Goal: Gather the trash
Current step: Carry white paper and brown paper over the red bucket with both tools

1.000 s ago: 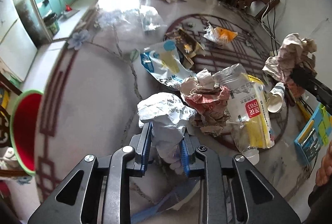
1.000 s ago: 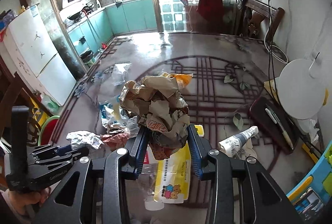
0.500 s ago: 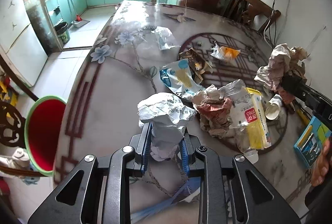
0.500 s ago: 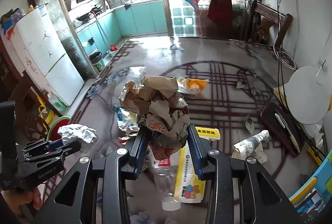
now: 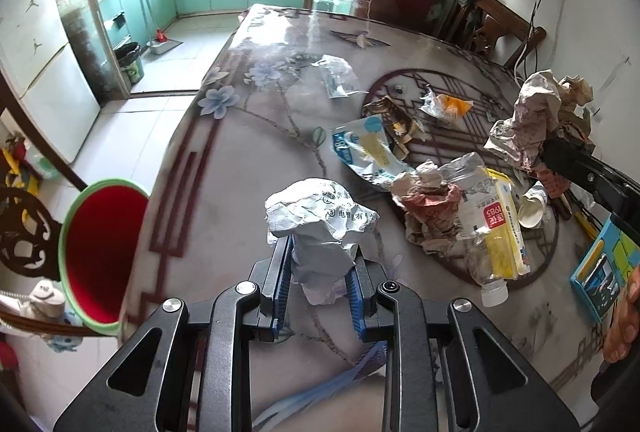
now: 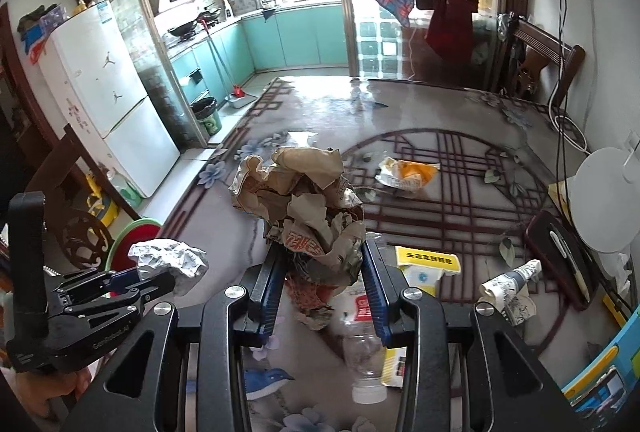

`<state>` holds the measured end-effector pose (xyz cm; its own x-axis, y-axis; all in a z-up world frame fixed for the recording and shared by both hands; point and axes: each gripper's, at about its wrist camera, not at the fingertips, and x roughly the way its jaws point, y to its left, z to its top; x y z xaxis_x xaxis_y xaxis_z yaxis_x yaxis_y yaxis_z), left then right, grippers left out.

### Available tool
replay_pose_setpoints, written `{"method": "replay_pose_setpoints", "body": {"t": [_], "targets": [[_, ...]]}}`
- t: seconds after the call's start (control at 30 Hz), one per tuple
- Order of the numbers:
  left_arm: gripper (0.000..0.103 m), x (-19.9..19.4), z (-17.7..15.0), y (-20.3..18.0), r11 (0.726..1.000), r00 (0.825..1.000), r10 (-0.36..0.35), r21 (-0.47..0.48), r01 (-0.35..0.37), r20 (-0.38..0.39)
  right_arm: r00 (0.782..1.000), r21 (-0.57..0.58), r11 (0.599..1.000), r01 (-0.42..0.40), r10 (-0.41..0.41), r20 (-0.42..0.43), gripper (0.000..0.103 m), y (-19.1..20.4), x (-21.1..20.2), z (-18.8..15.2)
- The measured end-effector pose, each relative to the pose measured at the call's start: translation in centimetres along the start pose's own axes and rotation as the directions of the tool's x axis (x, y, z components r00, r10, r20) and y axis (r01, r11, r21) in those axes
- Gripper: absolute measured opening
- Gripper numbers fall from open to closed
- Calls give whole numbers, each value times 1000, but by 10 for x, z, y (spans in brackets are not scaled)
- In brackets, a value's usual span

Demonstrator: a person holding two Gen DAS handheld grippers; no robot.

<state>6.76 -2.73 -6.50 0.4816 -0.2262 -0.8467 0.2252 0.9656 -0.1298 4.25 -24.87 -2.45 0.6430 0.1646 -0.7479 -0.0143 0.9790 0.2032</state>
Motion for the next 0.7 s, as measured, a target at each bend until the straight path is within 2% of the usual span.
{"method": "replay_pose_setpoints", "body": {"t": [0.7], "targets": [[24, -5, -9, 78, 996, 1000, 20, -81, -20, 0, 999, -78, 997, -25, 22, -35, 35, 70, 21, 2]]}}
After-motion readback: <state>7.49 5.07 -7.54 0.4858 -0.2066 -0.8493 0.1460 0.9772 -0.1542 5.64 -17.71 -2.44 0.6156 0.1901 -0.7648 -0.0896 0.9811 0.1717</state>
